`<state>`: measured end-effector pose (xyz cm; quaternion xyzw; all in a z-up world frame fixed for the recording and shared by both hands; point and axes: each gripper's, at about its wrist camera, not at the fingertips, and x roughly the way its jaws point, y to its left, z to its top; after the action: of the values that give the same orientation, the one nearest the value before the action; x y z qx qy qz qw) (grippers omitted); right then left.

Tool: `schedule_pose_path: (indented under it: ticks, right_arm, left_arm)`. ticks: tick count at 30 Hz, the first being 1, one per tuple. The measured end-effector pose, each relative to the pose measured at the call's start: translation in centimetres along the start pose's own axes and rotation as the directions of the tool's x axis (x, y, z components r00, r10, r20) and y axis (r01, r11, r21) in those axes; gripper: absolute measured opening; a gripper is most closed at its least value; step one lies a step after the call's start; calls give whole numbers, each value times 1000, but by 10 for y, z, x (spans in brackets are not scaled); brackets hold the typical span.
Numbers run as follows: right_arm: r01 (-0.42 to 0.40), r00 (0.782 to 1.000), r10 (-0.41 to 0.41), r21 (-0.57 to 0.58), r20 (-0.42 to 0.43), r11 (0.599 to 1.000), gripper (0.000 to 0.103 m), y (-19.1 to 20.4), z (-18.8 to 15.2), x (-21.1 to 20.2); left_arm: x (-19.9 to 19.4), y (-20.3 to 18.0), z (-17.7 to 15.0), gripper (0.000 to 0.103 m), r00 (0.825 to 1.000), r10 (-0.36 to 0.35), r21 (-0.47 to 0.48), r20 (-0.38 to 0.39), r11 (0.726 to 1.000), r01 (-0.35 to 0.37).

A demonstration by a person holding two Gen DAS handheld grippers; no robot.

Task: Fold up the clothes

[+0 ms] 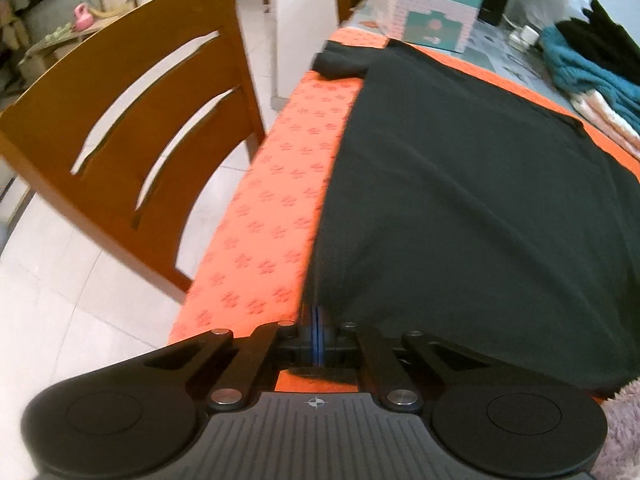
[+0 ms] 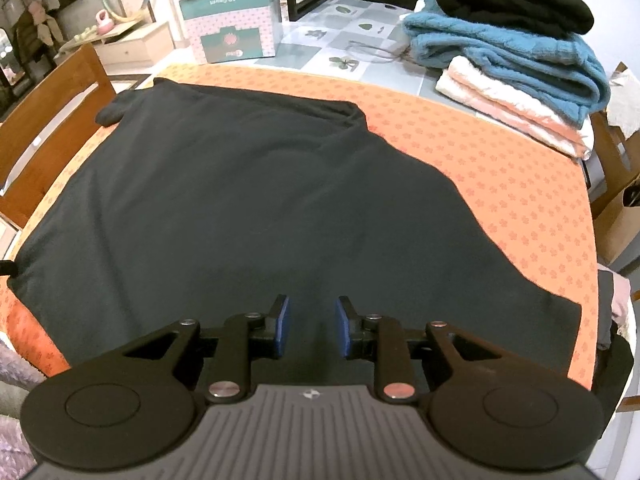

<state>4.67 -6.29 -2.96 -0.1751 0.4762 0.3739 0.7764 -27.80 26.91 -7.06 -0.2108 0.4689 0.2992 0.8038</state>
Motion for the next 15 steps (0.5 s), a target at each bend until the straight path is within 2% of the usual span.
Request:
schedule_pose_path:
  ticks: [5, 8, 11, 13, 15]
  right_arm:
    - [-11, 1000, 11, 17, -12, 1000, 29, 0, -9, 3]
    - [-18, 1000, 19, 24, -16, 1000, 29, 0, -13, 5]
    - [-25, 1000, 25, 30, -19, 999, 29, 0, -14, 7]
    - [-28, 999, 28, 33, -18, 999, 32, 0, -14, 9]
    - [-29, 999, 30, 35, -15, 999, 33, -1, -13, 10]
  left_arm:
    - [-9, 22, -5, 4, 1000, 8, -82, -16, 997, -10]
    - [-15, 28, -2, 6, 1000, 13, -131, -1, 991, -13]
    - [-18, 26, 5, 17, 1000, 21, -149, 13, 989, -19]
    - [-18, 20, 13, 31, 999, 28, -143, 23, 989, -25]
    - [-18, 15, 20, 38, 999, 34, -138, 41, 990, -28]
